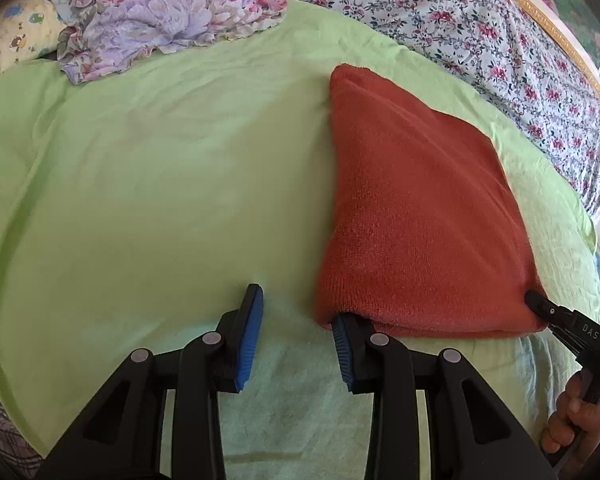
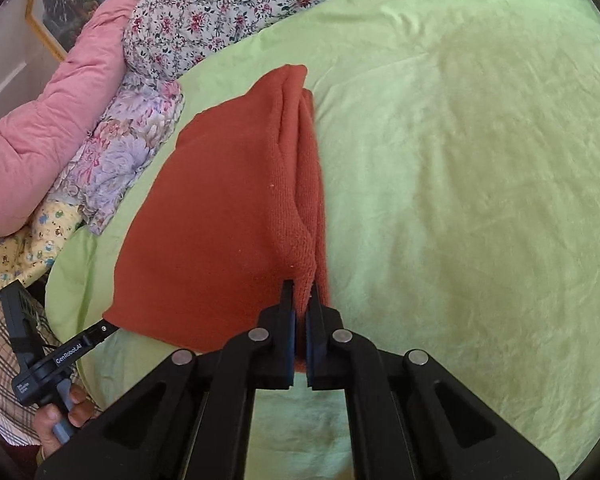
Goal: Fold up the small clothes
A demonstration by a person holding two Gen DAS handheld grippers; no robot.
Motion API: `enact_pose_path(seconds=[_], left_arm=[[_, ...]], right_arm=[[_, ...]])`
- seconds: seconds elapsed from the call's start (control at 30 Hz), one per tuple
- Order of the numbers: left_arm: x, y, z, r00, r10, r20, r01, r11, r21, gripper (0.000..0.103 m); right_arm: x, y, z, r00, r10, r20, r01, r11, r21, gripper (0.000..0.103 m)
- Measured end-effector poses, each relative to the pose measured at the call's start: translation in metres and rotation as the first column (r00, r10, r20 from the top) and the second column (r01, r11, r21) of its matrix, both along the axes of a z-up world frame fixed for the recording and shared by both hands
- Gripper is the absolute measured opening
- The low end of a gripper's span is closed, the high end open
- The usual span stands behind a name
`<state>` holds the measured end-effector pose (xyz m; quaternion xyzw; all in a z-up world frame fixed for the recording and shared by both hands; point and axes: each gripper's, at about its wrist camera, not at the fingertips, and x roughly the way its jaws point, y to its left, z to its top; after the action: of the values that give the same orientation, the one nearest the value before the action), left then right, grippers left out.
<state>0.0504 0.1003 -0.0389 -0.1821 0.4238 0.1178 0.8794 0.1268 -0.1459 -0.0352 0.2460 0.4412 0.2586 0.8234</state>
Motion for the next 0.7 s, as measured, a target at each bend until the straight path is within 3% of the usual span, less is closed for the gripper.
enact_pose_path(seconds=[0.1,0.2,0.3,0.5,0.63,0.7], left_arm=[[0.002,-0.002,0.0,0.999,-0.03,-0.012,0.03,0.999,0.017,0.035],[-0.001,0.002,0.006,0.993,-0.119,-0.024,0.119,0.993,-0.014,0.033],[-0.011,0.013,0.025,0.972,-0.229,0.056,0.233,0.968,-0.091,0.031],[0.013,0.016,0.072,0.927,-0.314,0.202,0.335,0.939,-0.079,0.035],[0.048,0.006,0.066,0.918,-0.354,0.181,0.371,0.926,-0.074,0.035],[0.062,0.005,0.054,0.915,-0.375,0.147,0.393,0.912,-0.117,0.034]], right_arm=[[0.0,0.0,-0.002,1.0,0.005,-0.009,-0.005,1.0,-0.021,0.004],[-0.002,0.001,0.003,1.0,0.002,-0.027,-0.003,0.999,-0.044,0.004],[-0.006,-0.007,0.011,0.999,-0.014,-0.047,0.011,0.998,-0.063,0.012],[0.007,-0.016,0.047,0.997,-0.064,0.046,0.064,0.998,0.002,0.013],[0.04,0.016,0.069,0.995,0.019,0.102,-0.022,1.0,0.022,0.013],[0.065,0.032,0.07,0.995,0.045,0.094,-0.045,0.999,-0.003,0.013]])
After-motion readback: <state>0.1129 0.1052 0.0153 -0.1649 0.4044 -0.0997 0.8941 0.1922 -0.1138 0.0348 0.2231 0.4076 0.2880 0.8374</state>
